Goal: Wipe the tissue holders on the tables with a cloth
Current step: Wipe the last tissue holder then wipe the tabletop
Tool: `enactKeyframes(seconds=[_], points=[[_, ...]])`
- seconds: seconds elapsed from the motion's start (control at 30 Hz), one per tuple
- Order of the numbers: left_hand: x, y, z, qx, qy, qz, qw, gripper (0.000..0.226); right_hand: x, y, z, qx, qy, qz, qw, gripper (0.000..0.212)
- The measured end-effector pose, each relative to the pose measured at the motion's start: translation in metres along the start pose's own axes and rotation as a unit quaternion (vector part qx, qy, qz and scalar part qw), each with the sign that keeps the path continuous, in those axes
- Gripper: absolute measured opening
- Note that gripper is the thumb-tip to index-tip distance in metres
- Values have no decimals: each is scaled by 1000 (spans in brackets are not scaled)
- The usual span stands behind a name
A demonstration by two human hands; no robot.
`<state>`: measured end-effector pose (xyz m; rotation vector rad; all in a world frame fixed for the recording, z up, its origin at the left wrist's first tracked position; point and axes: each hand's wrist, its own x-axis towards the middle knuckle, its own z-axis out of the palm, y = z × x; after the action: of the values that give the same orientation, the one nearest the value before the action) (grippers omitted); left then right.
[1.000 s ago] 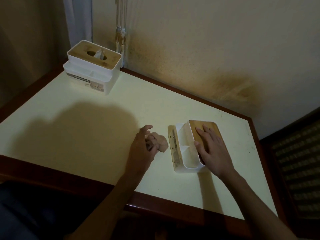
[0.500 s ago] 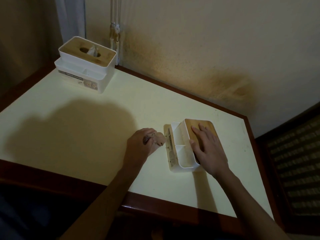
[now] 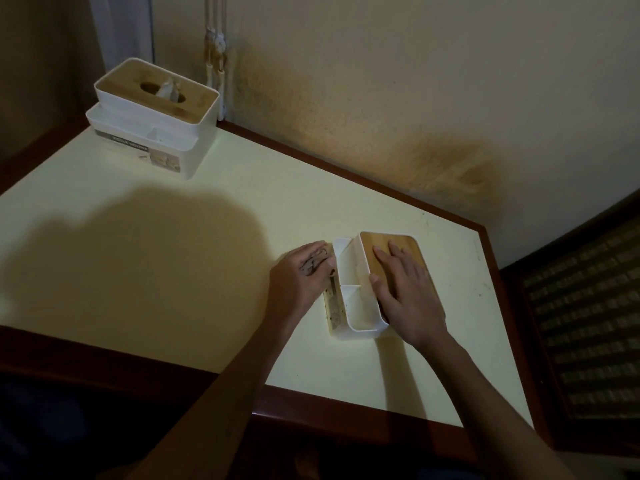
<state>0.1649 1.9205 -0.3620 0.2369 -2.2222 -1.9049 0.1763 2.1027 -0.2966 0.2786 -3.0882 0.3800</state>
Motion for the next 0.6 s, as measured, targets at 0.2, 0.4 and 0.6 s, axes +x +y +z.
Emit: enactKeyframes(seconds=[0.2,0.4,0.6], points=[[7,1,8,-13,-10,20,1000,38,0,2,2,10,-5,16,1000,64],[2,1,7,1,-31,23,999,31,-2,0,1,7,-2,21,1000,61],[-49,17,-4,-16,-82,-22,996,31,-1,0,3,5,0,22,1000,64]])
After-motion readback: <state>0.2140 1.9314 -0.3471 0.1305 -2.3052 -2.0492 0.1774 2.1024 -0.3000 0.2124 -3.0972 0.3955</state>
